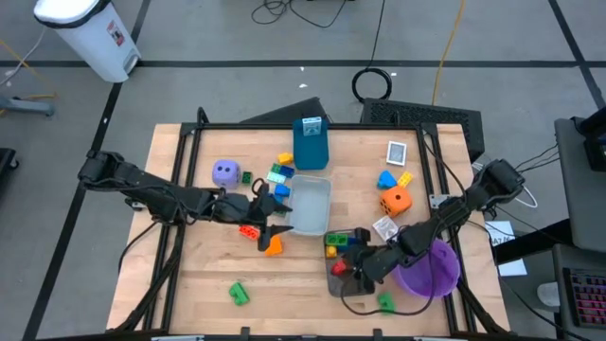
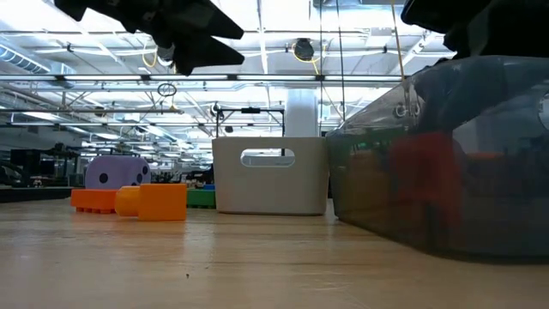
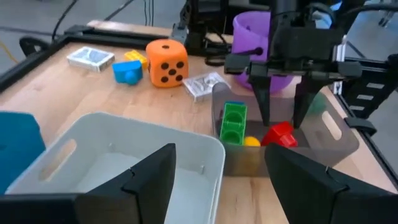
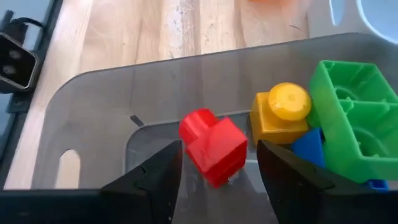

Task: Pick & Place Toys
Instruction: Put the purple dice into the white bin

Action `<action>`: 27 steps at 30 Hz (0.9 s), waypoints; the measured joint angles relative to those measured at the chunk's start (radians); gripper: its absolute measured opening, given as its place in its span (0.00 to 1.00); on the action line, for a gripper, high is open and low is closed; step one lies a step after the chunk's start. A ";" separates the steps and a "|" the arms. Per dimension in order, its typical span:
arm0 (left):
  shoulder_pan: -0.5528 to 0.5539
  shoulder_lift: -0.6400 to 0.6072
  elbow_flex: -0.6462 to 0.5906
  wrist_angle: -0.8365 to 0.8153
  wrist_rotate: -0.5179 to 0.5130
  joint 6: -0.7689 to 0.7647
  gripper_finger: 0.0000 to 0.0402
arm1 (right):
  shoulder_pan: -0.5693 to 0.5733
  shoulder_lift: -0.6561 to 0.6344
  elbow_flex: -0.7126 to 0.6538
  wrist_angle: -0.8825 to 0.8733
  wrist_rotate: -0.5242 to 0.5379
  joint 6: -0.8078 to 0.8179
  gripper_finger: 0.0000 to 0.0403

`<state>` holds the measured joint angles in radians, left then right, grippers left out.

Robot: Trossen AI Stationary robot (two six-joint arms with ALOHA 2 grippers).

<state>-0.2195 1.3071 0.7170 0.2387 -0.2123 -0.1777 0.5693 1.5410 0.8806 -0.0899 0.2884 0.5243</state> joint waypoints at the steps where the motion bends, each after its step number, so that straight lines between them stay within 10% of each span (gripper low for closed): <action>1: 0.003 0.000 0.000 0.002 0.000 0.014 0.64 | -0.007 -0.009 0.000 0.002 -0.019 -0.013 0.51; 10: 0.043 -0.027 0.000 -0.073 0.019 0.115 0.64 | -0.061 -0.162 0.000 -0.031 -0.121 -0.134 0.52; 20: 0.106 -0.071 0.057 -0.608 -0.008 0.043 0.64 | -0.073 -0.239 -0.003 -0.007 0.271 -0.408 0.50; 27: 0.276 -0.067 0.059 -0.731 -0.061 -0.106 0.64 | -0.155 -0.239 -0.077 0.266 0.287 -0.538 0.50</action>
<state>0.0565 1.2405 0.7761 -0.4922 -0.2730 -0.2838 0.4140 1.3018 0.8038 0.1756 0.5751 -0.0136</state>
